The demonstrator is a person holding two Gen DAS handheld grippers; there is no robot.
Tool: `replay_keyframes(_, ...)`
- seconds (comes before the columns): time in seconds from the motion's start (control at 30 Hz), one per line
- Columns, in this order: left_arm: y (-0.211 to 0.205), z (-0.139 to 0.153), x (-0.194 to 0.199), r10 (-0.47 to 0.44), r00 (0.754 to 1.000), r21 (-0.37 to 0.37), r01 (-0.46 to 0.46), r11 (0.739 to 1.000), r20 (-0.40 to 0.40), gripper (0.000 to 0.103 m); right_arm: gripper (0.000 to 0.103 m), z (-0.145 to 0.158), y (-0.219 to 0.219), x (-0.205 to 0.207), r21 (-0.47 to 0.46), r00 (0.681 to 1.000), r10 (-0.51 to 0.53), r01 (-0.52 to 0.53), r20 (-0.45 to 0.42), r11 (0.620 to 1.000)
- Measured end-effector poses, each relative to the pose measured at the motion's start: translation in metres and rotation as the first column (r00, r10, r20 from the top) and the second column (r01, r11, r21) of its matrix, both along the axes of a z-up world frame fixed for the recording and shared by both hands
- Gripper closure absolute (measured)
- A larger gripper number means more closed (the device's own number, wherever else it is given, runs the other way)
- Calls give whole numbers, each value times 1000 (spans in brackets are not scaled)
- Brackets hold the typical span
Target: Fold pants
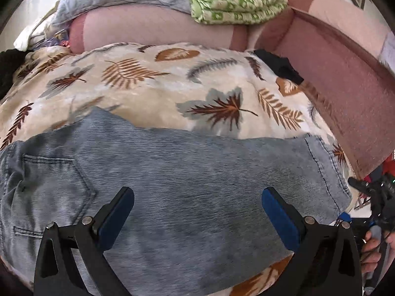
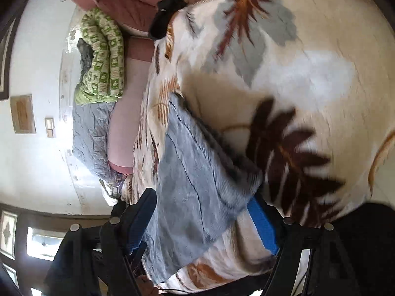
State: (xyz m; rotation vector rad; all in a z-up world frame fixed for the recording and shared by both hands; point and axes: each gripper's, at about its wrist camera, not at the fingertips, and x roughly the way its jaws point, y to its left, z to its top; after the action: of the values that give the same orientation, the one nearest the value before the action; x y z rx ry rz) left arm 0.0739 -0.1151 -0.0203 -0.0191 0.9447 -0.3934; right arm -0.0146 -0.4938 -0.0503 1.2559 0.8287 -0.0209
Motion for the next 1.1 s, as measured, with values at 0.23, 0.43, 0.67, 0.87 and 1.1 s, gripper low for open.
replay_keyframes(0.23, -26, -33, 17, 47, 995, 144, -34, 989, -86, 0, 60, -6, -5, 3, -58, 998, -12, 8, -62, 998)
replay_keyframes(0.43, -34, -39, 12, 40, 997, 219, -26, 975, -61, 0, 71, -5, -7, 0, -114, 996, 8, -19, -92, 993)
replay_keyframes(0.67, -33, -39, 13, 43, 997, 222, -26, 975, -70, 0, 71, -7, -11, 2, -70, 994, -5, -3, -109, 998)
replay_keyframes(0.87, -35, -30, 5, 35, 999, 218, -26, 976, -39, 0, 72, -3, -10, 7, -102, 992, 26, -39, -127, 994)
replay_keyframes(1.1, -45, -49, 9, 7, 999, 304, 9, 953, -53, 0, 78, 57, 22, 23, -400, 987, 96, -141, -131, 906)
